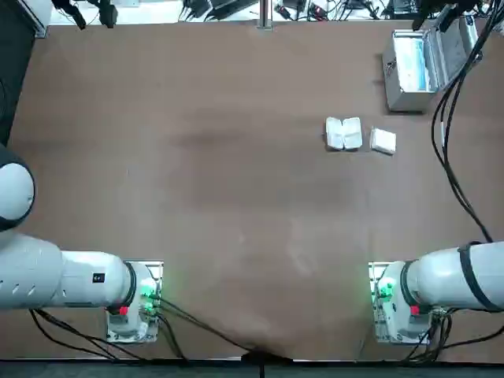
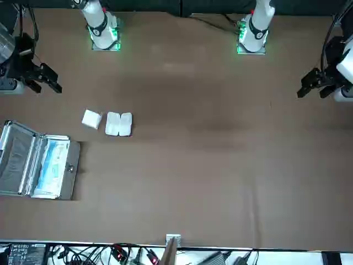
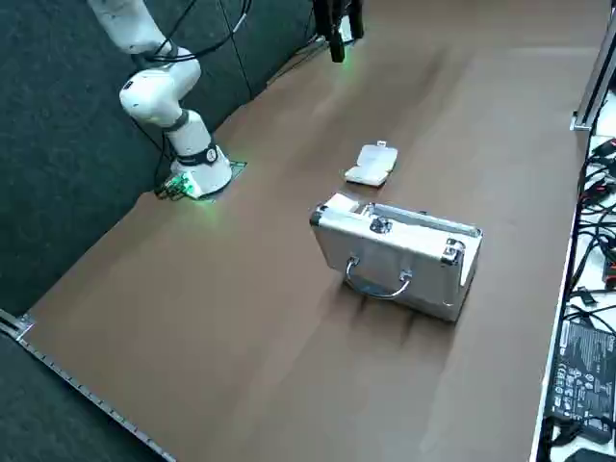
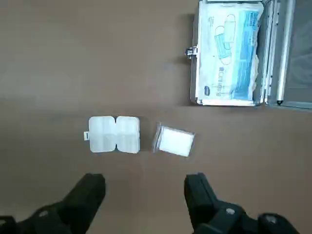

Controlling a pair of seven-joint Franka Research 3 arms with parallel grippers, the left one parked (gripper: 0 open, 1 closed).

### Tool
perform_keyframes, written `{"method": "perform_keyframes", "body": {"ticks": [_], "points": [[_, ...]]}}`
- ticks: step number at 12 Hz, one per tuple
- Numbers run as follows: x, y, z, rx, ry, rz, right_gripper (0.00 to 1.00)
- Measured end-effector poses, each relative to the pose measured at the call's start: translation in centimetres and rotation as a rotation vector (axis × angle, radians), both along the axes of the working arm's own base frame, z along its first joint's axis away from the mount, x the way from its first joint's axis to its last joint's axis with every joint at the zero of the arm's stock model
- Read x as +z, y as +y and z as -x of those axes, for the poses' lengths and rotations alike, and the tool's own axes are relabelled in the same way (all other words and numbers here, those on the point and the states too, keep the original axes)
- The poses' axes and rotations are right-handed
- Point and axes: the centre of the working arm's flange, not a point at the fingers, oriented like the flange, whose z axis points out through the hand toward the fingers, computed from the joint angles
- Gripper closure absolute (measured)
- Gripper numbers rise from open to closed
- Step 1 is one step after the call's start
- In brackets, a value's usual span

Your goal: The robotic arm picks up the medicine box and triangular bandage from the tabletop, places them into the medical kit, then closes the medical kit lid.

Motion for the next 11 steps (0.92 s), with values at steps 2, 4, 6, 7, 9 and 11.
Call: {"method": "perform_keyframes", "body": {"ticks": [2,4,6,7,9,11], "points": [[0.0,-0.1,0.0,0.000,0.002,0.003,0.00],[-0.1,0.0,0.1,0.003,0.008,0.009,0.00],[-0.1,0.5,0.1,0.013,0.011,0.015,0.00],[-0.3,1.1,0.1,0.024,0.015,0.016,0.00],[-1.7,3.3,-0.3,0.048,0.047,0.020,0.00],[-4.9,6.6,-1.1,0.076,0.103,0.038,0.00]]}}
